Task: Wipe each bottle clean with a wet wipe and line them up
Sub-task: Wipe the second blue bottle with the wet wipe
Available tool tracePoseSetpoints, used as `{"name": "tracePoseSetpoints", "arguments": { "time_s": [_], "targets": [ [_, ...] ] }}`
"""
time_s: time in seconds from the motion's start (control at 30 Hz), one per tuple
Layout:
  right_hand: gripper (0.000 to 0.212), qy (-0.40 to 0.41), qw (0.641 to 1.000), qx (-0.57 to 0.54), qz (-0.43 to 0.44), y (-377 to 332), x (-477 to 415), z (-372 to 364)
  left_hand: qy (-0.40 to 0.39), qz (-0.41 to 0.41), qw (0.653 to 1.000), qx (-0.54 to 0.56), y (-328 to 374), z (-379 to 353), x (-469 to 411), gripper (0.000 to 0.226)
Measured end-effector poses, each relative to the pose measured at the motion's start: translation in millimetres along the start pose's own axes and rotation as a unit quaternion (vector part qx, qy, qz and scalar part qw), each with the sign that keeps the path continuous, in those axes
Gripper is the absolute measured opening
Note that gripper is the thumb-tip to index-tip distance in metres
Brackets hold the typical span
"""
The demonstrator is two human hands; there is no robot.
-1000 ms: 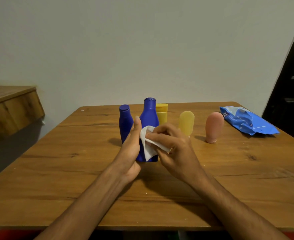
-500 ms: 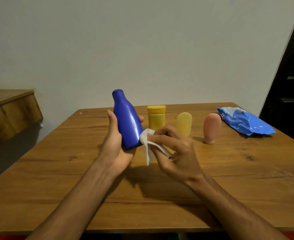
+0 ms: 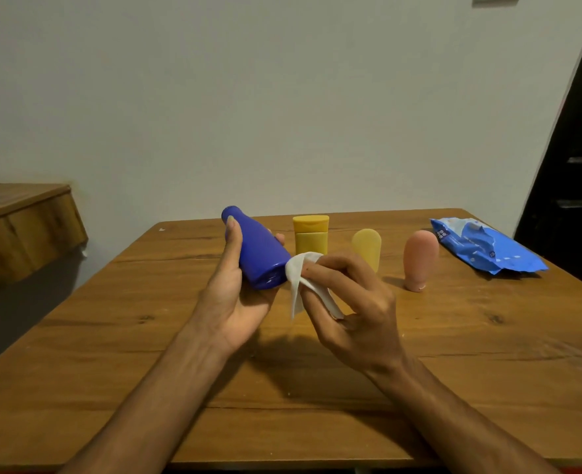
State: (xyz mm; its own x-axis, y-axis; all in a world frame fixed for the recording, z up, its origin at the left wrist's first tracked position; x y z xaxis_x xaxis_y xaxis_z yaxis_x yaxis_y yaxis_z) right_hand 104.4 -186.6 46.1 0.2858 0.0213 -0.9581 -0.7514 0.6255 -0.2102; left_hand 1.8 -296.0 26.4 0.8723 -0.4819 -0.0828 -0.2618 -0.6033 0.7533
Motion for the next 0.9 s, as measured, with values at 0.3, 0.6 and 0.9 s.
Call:
{"name": "tracePoseSetpoints", "arguments": {
  "time_s": [0.3, 0.6, 0.9],
  "targets": [
    [0.026, 0.006, 0.999, 0.004, 0.032, -7, -3, 0, -0.007, -0.003, 1.0, 0.016, 1, -11, 6, 0.043],
    [0.024, 0.037, 0.997, 0.035, 0.057, -13, -4, 2, 0.015, -0.026, 0.999, 0.033, -5, -17, 12, 0.034],
    [0.024, 0.035, 0.999, 0.0, 0.038, -11, -6, 3, 0.015, -0.033, 0.998, 0.053, -6, -19, 15, 0.04]
  ]
}}
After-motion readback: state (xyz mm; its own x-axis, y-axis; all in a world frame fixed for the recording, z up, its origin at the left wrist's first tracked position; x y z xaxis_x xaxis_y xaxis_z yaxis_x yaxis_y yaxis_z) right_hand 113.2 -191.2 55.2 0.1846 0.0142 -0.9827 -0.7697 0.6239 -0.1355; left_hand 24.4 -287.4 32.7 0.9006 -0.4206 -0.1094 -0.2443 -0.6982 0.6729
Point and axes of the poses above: each hand's wrist, its own x-axis away from the middle knuckle, its own z-axis out of the back of the hand, y = z × x, the point moved 7 cm from there along -x, towards the middle knuckle, and after that the axes turned 9 degrees about -x, right-handed, at the moved point
